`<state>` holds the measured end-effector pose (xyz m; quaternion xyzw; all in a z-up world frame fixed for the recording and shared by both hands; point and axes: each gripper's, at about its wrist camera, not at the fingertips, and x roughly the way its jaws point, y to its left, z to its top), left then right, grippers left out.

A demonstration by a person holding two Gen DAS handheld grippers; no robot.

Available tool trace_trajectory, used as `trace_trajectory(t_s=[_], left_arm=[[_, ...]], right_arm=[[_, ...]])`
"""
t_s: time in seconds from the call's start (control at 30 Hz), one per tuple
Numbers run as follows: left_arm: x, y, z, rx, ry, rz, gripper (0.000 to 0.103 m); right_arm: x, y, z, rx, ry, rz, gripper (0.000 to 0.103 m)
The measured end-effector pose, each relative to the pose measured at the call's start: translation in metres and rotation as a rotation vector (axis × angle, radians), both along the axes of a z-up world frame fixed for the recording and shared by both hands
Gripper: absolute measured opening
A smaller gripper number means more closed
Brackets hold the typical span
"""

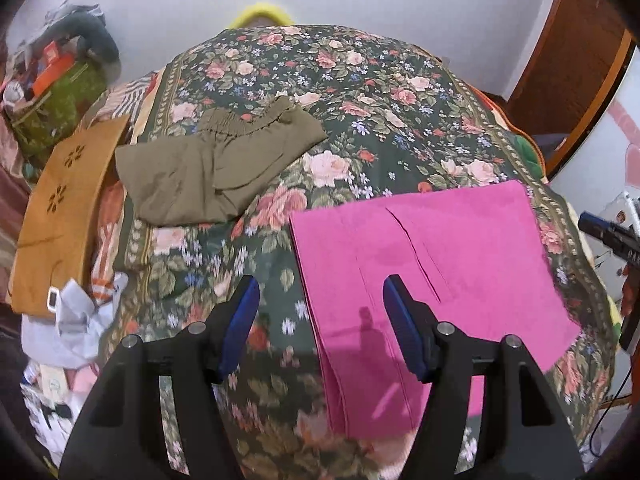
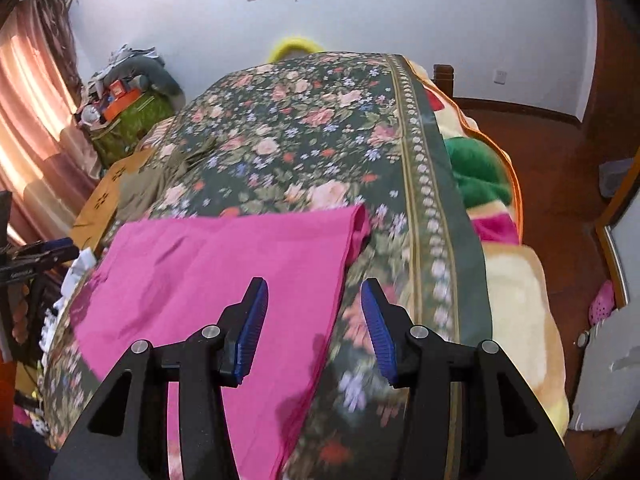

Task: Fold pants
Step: 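Move both grippers to the folded edge and close the right gripper on it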

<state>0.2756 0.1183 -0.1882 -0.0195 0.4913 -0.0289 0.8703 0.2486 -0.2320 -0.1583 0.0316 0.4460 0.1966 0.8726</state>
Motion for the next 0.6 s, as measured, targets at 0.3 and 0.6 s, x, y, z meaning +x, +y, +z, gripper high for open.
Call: trace_trajectory(t_s=[0.3,0.6], left_arm=[[0.052,-0.002,-0.017,0.016,0.021,0.003,0.065],[0.087,-0.001,-0.058,-0.045,0.119,0.013,0.07]], right_arm=[[0.061,0.003,-0.028,0.004,0.048,-0.032,0.045],[0.098,0.016,-0.06,0.031,0.115,-0.011,0.045]])
